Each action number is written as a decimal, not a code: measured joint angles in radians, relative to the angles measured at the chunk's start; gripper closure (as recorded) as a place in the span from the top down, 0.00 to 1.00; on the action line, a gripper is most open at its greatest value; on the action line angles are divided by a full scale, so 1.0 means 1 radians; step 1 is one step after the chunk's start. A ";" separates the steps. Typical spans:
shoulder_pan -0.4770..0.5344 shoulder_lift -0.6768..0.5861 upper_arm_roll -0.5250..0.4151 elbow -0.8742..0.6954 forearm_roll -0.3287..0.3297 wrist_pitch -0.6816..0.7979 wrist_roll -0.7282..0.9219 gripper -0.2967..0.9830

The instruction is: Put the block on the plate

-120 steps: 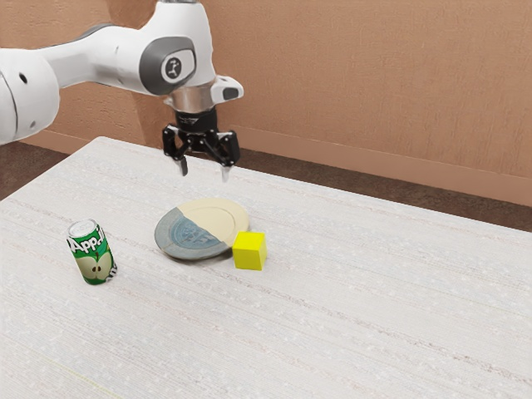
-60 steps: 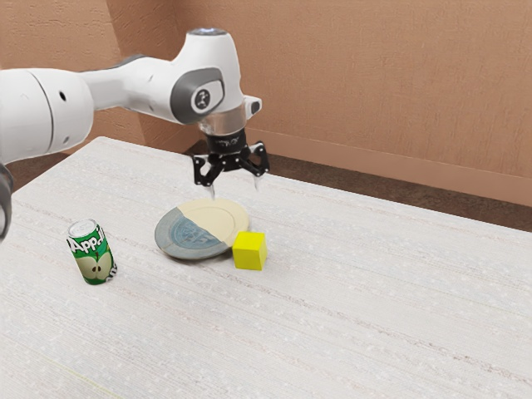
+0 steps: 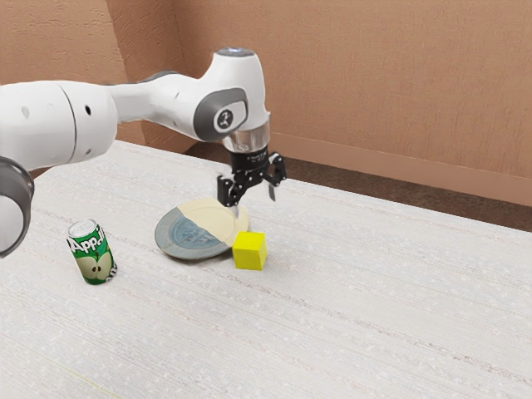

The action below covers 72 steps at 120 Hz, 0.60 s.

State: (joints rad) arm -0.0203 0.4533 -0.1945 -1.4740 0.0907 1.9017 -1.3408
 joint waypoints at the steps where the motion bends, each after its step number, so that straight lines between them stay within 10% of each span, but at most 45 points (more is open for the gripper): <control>1: 0.002 0.003 -0.003 0.002 0.000 0.001 -0.008 0.77; 72: 0.052 0.148 -0.094 0.109 0.013 0.017 -0.482 0.77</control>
State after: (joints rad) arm 0.0321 0.6011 -0.2888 -1.3651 0.1039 1.9182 -1.8231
